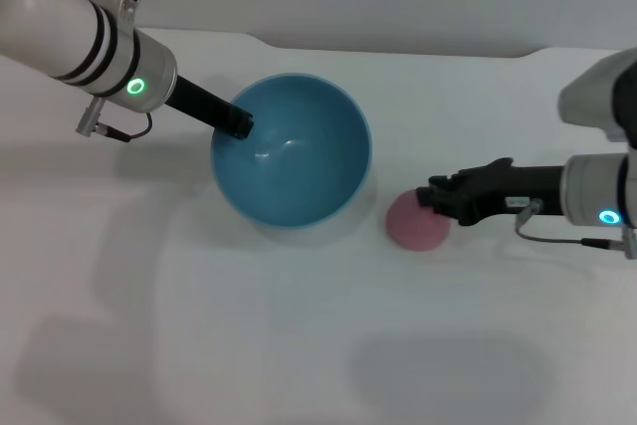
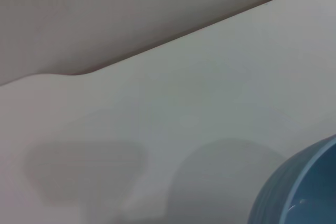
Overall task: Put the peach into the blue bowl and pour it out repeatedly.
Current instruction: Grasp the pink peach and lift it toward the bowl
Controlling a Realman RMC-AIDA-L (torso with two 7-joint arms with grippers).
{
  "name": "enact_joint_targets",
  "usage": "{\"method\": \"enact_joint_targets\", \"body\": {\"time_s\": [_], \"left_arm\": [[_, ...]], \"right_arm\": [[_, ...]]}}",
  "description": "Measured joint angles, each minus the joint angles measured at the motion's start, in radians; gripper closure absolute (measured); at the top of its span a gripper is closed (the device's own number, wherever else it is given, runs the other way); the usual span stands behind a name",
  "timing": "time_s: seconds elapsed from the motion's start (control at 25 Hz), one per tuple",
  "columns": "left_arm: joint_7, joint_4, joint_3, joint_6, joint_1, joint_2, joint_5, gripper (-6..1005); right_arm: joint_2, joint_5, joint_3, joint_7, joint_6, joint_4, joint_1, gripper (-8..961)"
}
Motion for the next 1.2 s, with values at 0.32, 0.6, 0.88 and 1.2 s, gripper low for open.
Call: {"method": "enact_joint_targets", "body": {"time_s": [0.32,0.6,0.88,1.2], "left_arm": [[0.0,0.0,0.003,0.0,-0.003,0.0,0.001,1000],[0.0,0.0,0.003,-0.001,-0.006,0.0,0.001,1001],[0.0,0.0,0.012,-0.002,-0.008,0.0,0.001,1001],[0.0,0.0,0.02,-0.017,-0.007,-0.003,-0.006,1000]], "right_arm": [[0.003,-0.002,-0.081,0.001,0.071,0.057,0.038,658],[0.009,0.016,-0.127,0.002,0.137,0.073,0.041,328],[0.011,0.025,-0.136,0.002,0.151,0.073,0.042,285],[0.003,0.08,-0.123,0.002,0.144,0.04,0.014,544]]}}
